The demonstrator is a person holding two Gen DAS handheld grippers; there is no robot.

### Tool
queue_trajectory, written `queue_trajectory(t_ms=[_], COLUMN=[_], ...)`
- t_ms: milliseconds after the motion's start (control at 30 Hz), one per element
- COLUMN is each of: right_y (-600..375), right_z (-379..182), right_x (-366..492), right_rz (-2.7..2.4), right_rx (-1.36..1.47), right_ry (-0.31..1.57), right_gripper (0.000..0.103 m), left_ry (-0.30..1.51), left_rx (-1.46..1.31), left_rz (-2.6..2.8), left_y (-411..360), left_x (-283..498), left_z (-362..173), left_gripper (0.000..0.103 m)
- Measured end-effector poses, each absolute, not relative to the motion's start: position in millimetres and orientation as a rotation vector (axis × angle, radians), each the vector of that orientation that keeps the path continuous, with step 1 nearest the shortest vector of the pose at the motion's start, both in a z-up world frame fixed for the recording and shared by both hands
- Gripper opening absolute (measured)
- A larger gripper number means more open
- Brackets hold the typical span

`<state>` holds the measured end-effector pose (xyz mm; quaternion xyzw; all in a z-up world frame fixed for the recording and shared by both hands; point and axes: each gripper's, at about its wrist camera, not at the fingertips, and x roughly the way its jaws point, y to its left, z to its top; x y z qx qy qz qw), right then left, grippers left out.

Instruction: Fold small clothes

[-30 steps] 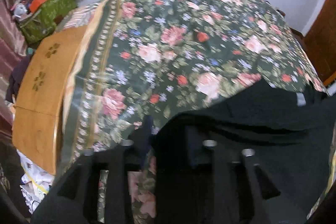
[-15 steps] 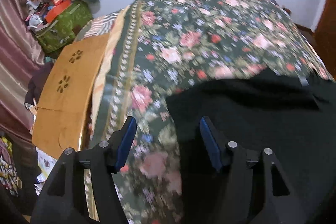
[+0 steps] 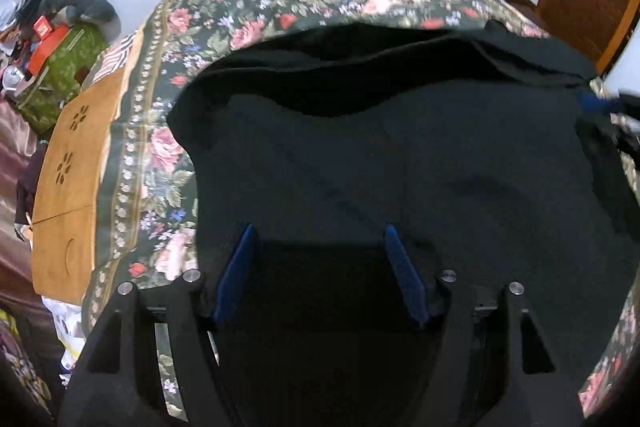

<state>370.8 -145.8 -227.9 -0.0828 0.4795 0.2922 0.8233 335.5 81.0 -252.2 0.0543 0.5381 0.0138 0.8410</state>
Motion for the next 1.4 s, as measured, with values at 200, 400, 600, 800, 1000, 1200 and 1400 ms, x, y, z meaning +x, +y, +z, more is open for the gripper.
queue_trajectory(t_ms=[200,400,600,800,1000,1200,1400], right_y=[-120,-139,-156,-187,-224,-246,-256], right_z=[-219,-184,-164,-163,-192,-239,-265], right_x=[414,421,391,336,285,256,266], right_rz=[0.549,0.485,0.510,0.513,0.477,0.461,0.490], right_rx=[-0.196,-0.062,-0.107,-0.200,-0.190,-0.082,0.141], right_ry=[0.989,0.878,0.884,0.921,1.006,1.110,1.141], right_gripper=[0.067,0.067,0.067,0.067,0.068,0.068,0.038], left_ry=[1.121,1.099,1.104,1.118,1.154,1.158,1.151], left_rx=[0.047,0.036,0.048,0.083,0.036,-0.007,0.064], left_rz=[-0.002,0.009,0.035,0.091,0.146,0.174,0.188], left_y=[93,95,97,113,138,145,140], left_x=[333,331,325,292,244,206,190], left_z=[-256,-257,-254,-250,-253,-255,-244], left_gripper=[0.075,0.080,0.080,0.080,0.080,0.082,0.083])
